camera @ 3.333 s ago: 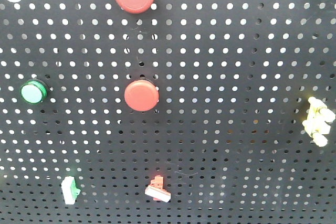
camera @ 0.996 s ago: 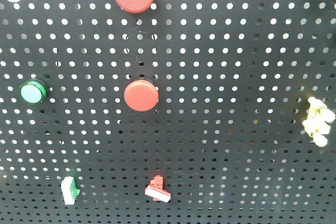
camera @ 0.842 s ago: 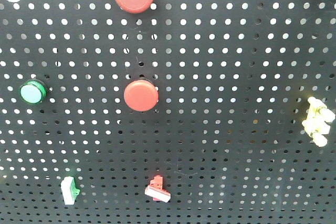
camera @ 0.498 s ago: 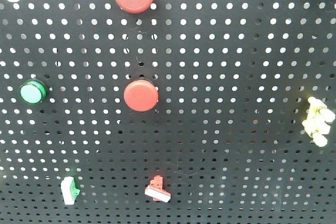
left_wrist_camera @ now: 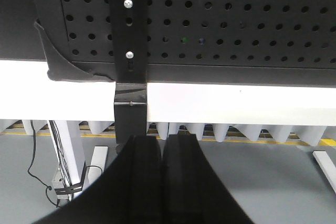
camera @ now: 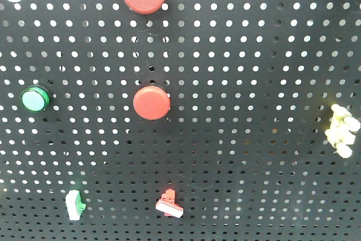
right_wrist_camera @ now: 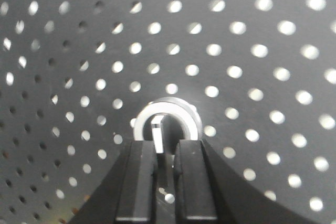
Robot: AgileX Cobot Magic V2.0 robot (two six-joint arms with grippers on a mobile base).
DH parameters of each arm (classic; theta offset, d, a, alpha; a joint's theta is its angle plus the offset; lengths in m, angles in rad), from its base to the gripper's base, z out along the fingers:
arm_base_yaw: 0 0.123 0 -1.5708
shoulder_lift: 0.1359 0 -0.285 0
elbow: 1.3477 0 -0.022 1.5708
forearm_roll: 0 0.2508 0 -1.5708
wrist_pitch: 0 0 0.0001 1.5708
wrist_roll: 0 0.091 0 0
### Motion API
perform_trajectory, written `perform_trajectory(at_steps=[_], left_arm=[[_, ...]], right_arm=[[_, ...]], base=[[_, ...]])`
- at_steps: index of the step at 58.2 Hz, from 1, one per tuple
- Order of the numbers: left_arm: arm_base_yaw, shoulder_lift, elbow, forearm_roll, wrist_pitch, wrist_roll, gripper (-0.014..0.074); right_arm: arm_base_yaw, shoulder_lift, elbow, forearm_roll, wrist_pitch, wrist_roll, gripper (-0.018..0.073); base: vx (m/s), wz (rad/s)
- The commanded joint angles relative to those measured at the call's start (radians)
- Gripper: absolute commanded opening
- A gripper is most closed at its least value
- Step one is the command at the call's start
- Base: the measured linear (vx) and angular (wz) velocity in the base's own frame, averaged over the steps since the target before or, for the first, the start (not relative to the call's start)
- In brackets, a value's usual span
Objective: Rotate knob clockwise with right arm
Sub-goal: 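Close the right gripper fingers around the silver knob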
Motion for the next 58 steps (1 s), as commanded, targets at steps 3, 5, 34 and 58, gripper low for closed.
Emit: perform_trajectory(at_steps=[3,5,34,58], left_arm=[[0.002,-0.01,0.01,-0.007,-0.073,-0.007,-0.0006],[0.002,-0.01,0.01,-0.007,-0.073,-0.007,-0.0006],[0.002,-0.01,0.01,-0.007,-0.073,-0.007,-0.0006],[0.002,-0.01,0.01,-0.007,-0.073,-0.007,-0.0006]], right_arm=[[0.0,0.012,-0.025,-0.026,-0.089,0.036,0.02],[0.0,0.017,-0.025,-0.026,-0.089,0.036,0.02],[0.0,0.052,-0.025,-0.045,-0.073,0.036,0.02],[0.0,0.101,-0.025,-0.059,-0.017,0.056,0.0029]], base=[[0.0,0.0],[0.0,0.0],[0.0,0.0],[0.0,0.0]])
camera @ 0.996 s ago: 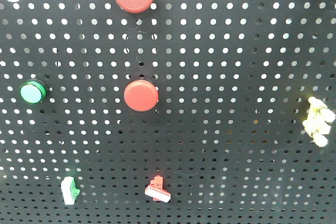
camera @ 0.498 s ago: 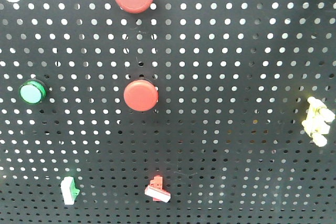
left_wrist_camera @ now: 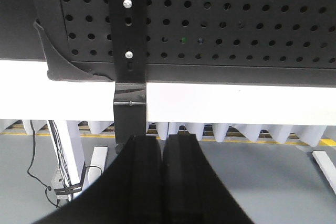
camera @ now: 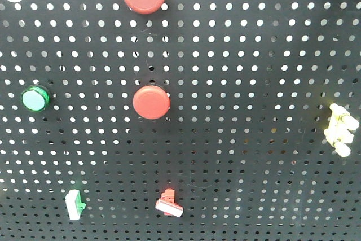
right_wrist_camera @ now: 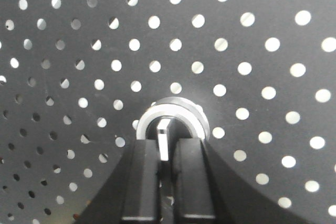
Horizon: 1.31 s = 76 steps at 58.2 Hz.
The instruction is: Rotate knob clockwise with right arm
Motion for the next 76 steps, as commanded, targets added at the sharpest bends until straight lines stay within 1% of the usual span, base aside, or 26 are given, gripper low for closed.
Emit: perform_trajectory(at_steps=[1,3,14,19,29,35,40,48,52,64,71,76], left_arm=[[0.002,-0.01,0.01,-0.007,-0.073,-0.007,-0.0006],[0.002,-0.01,0.01,-0.007,-0.073,-0.007,-0.0006],[0.002,-0.01,0.01,-0.007,-0.073,-0.007,-0.0006],[0.002,-0.01,0.01,-0.007,-0.073,-0.007,-0.0006],[0.002,-0.01,0.01,-0.007,-0.073,-0.007,-0.0006],[0.002,-0.01,0.01,-0.007,-0.073,-0.007,-0.0006],[0.002,-0.01,0.01,-0.007,-0.073,-0.007,-0.0006],[0.002,-0.01,0.01,-0.007,-0.073,-0.007,-0.0006],[0.002,-0.01,0.01,-0.007,-0.073,-0.007,-0.0006],[0.002,-0.01,0.01,-0.007,-0.073,-0.007,-0.0006],[0.002,-0.01,0.01,-0.007,-0.073,-0.007,-0.0006],[0.002,-0.01,0.01,-0.007,-0.073,-0.007,-0.0006]], right_arm=[[-0.003,0.047,-0.01,-0.018,-0.031,0.035,0.0002],[-0.003,0.048,-0.01,-0.018,-0.029,0.064,-0.0016],[-0.003,0.051,-0.01,-0.015,-0.029,0.219,-0.0011],[-0.003,0.051,-0.01,0.021,-0.029,0.333,-0.0009],[-0.003,0.051,-0.01,0.118,-0.062,0.592,-0.0009],[-0.003,0.051,-0.01,0.164,-0.099,0.767,-0.0009],[-0.003,0.051,-0.01,0.178,-0.139,0.935,-0.0009],[-0.003,0.051,-0.01,0.178,-0.186,1.162,-0.0009],[-0.003,0.051,-0.01,0.176,-0.199,1.236,-0.0009],[-0.003,0.051,-0.01,0.155,-0.242,1.413,-0.0009],[-0.003,0.051,-0.01,0.155,-0.258,1.481,-0.0009],[-0.003,0.051,-0.01,0.154,-0.269,1.491,-0.0009]], base=[[0.0,0.0],[0.0,0.0],[0.0,0.0],[0.0,0.0],[0.0,0.0],[0.0,0.0],[0.0,0.0],[0.0,0.0],[0.0,0.0],[0.0,0.0],[0.0,0.0],[0.0,0.0]])
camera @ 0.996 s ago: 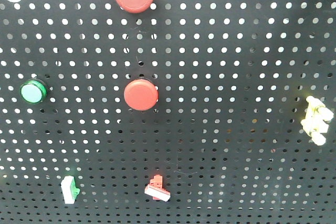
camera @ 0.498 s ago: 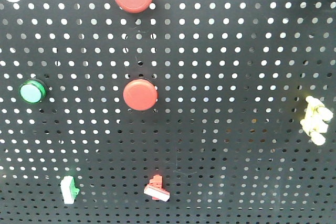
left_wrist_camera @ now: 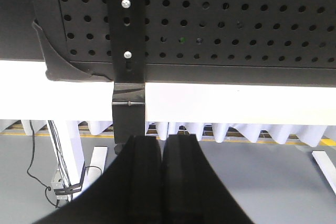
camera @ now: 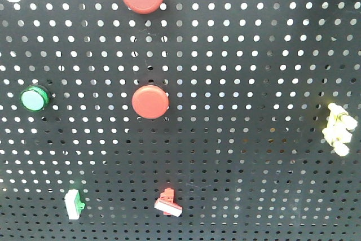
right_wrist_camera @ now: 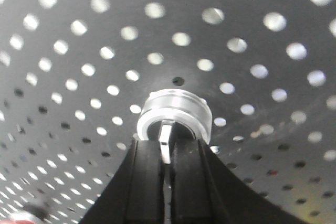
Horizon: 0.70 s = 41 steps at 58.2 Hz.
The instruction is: Rotate knob clockwise with right arm
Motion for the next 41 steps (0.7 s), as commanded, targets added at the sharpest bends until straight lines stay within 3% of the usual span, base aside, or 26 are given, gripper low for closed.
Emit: perform_trajectory(at_steps=[1,19,28,41], left_arm=[[0.002,-0.01,0.01,-0.007,-0.073,-0.007,-0.0006],[0.002,-0.01,0.01,-0.007,-0.073,-0.007,-0.0006],[0.002,-0.01,0.01,-0.007,-0.073,-0.007,-0.0006],[0.002,-0.01,0.01,-0.007,-0.073,-0.007,-0.0006]], right_arm=[[0.005,0.046,-0.012,0.03,-0.232,0.051,-0.0009],[0.005,0.046,-0.012,-0.102,-0.238,0.04,0.0037],[0.005,0.046,-0.012,-0.104,-0.245,0.04,0.0141],[0.005,0.016,-0.012,-0.107,-0.245,0.014,0.0374]], base=[[0.0,0.0],[0.0,0.0],[0.0,0.0],[0.0,0.0]])
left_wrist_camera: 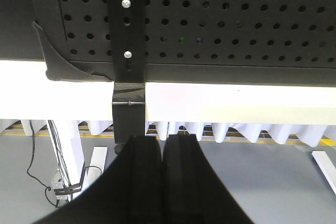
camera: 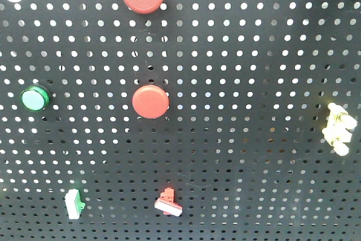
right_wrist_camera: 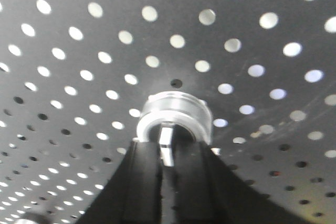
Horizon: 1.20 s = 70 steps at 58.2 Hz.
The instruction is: Rotate knob clockwise with right arm
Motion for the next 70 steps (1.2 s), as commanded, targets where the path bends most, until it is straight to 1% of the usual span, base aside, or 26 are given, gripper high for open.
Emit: perform_trajectory(at_steps=[1,5,10,25,30,33,36,40,42,47,48,49,53,56,60,62,70], left_arm=[[0.002,-0.01,0.01,-0.007,-0.073,-0.007,-0.0006],[0.002,-0.01,0.01,-0.007,-0.073,-0.007,-0.0006],[0.002,-0.01,0.01,-0.007,-0.073,-0.007,-0.0006],[0.002,-0.01,0.01,-0.007,-0.073,-0.007,-0.0006],[0.002,-0.01,0.01,-0.007,-0.073,-0.007,-0.0006],[0.002,-0.01,0.01,-0.007,-0.073,-0.007,-0.0006],[0.002,-0.01,0.01,-0.007,-0.073,-0.007,-0.0006],[0.002,-0.01,0.01,-0.007,-0.073,-0.007,-0.0006],[0.002,-0.01,0.01,-0.007,-0.073,-0.007,-0.0006],[0.002,-0.01,0.01,-0.007,-0.073,-0.007,-0.0006],[0.002,-0.01,0.01,-0.007,-0.073,-0.007,-0.0006],[0.002,-0.01,0.01,-0.007,-0.073,-0.007,-0.0006],[0.002,-0.01,0.01,-0.007,-0.073,-0.007,-0.0006],[0.002,-0.01,0.01,-0.007,-0.073,-0.007,-0.0006],[0.002,-0.01,0.01,-0.007,-0.073,-0.007,-0.0006],[0.002,-0.01,0.01,-0.007,-0.073,-0.007,-0.0006],[0.002,-0.01,0.01,-0.007,-0.073,-0.007,-0.0006]], right_arm=[[-0.003,0.016,-0.016,-0.049,-0.219,-0.025,0.0386],[-0.003,-0.002,-0.016,-0.049,-0.218,-0.043,0.0437],[-0.003,-0.035,-0.016,-0.049,-0.191,-0.09,0.0463],[-0.003,-0.137,-0.016,-0.05,-0.064,-0.263,0.0452],[-0.003,-0.17,-0.016,-0.05,-0.011,-0.338,0.0428],[-0.003,-0.193,-0.016,-0.05,0.022,-0.399,0.0398],[-0.003,-0.212,-0.016,-0.05,0.067,-0.481,0.035],[-0.003,-0.239,-0.016,-0.045,0.144,-0.613,0.0245],[-0.003,-0.252,-0.016,-0.037,0.19,-0.691,0.0167],[-0.003,-0.284,-0.007,-0.019,0.281,-0.838,0.001],[-0.003,-0.294,-0.001,-0.011,0.291,-0.86,-0.0016],[-0.003,-0.301,0.01,-0.006,0.293,-0.892,-0.0016],[-0.003,-0.347,0.074,0.021,0.265,-0.973,-0.0015],[-0.003,-0.385,0.138,0.045,0.211,-1.003,-0.0012],[-0.003,-0.445,0.253,0.061,0.098,-1.021,-0.0012],[-0.003,-0.478,0.318,0.061,0.018,-1.02,-0.0012],[-0.003,-0.543,0.582,0.017,-0.254,-1.019,-0.001]], base=[[0.0,0.0],[0.0,0.0],[0.0,0.0],[0.0,0.0],[0.0,0.0],[0.0,0.0],[0.0,0.0],[0.0,0.0],[0.0,0.0],[0.0,0.0],[0.0,0.0],[0.0,0.0],[0.0,0.0],[0.0,0.0],[0.0,0.0],[0.0,0.0],[0.0,0.0]])
